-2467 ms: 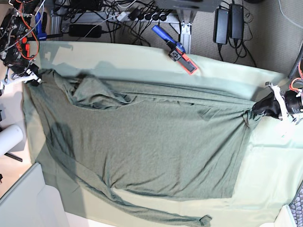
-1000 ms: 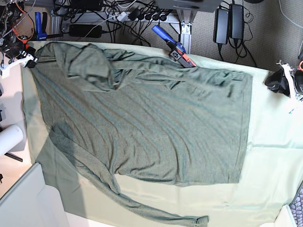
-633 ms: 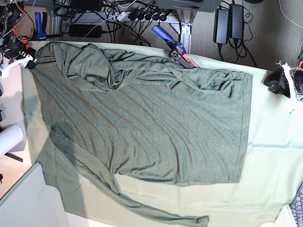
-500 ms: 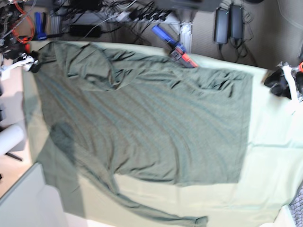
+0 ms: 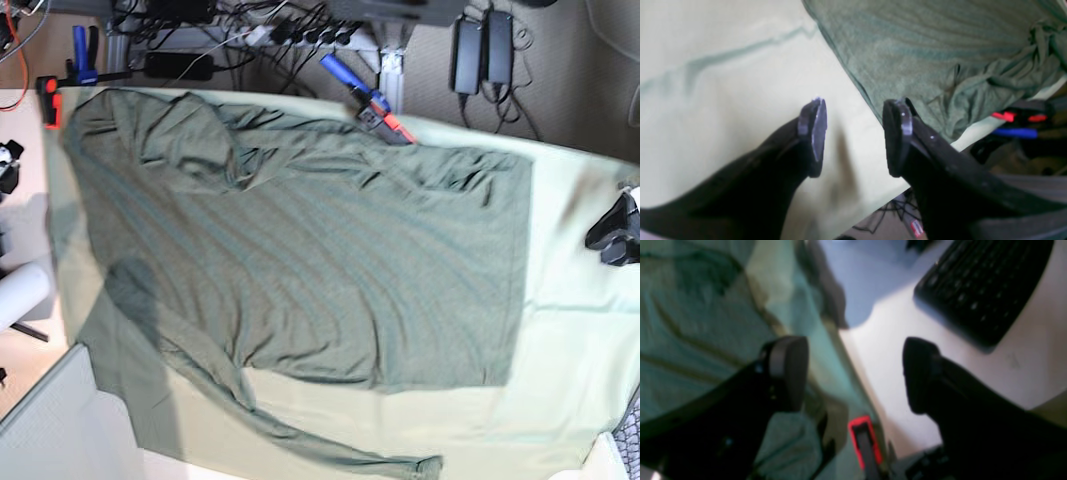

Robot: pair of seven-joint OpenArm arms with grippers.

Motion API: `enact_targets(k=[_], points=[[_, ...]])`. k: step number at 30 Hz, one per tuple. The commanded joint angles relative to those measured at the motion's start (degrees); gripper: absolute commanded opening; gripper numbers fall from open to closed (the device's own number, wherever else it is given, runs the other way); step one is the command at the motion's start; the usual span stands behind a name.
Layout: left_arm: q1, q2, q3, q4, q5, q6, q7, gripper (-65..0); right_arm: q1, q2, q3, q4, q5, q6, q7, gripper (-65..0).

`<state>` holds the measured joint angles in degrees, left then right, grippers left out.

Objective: Fold the T-shirt properly
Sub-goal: 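Move both grippers down to grasp the shirt's side edges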

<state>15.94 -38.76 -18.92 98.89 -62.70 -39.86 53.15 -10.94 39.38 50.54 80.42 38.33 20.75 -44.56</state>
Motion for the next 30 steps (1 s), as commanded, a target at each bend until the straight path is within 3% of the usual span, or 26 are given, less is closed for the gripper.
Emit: enact_targets(k=[1, 5, 13, 23, 30], points=[[-0.55, -1.22, -0.61, 2.05, -1.33, -0.14, -1.03, -34.7, 2.14, 1.84, 0.37, 0.55, 0.68, -0.39, 1.49, -21.4], [-0.55, -1.22, -0.59, 6.67, -1.07, -0.14, -1.16, -34.7, 9.90, 1.73, -3.19, -2.51, -0.35, -0.68, 3.34, -21.4], [-0.55, -1.20, 2.80, 9.09, 5.57, -0.14, -4.15, -34.7, 29.27, 1.11, -17.09, -14.19, -6.23, -3.30, 11.41, -21.4], [-0.55, -1.20, 13.35, 9.09, 10.75, -0.14, -5.79, -34.7, 49.77, -7.21, -35.54, -40.24, -22.27, -5.11, 24.35, -21.4], [-0.55, -1.22, 13.64, 8.96, 12.11, -0.14, -6.78, -34.7, 51.95, -11.32, -48.87, -51.54, -30.51, -5.57, 32.33, -21.4]])
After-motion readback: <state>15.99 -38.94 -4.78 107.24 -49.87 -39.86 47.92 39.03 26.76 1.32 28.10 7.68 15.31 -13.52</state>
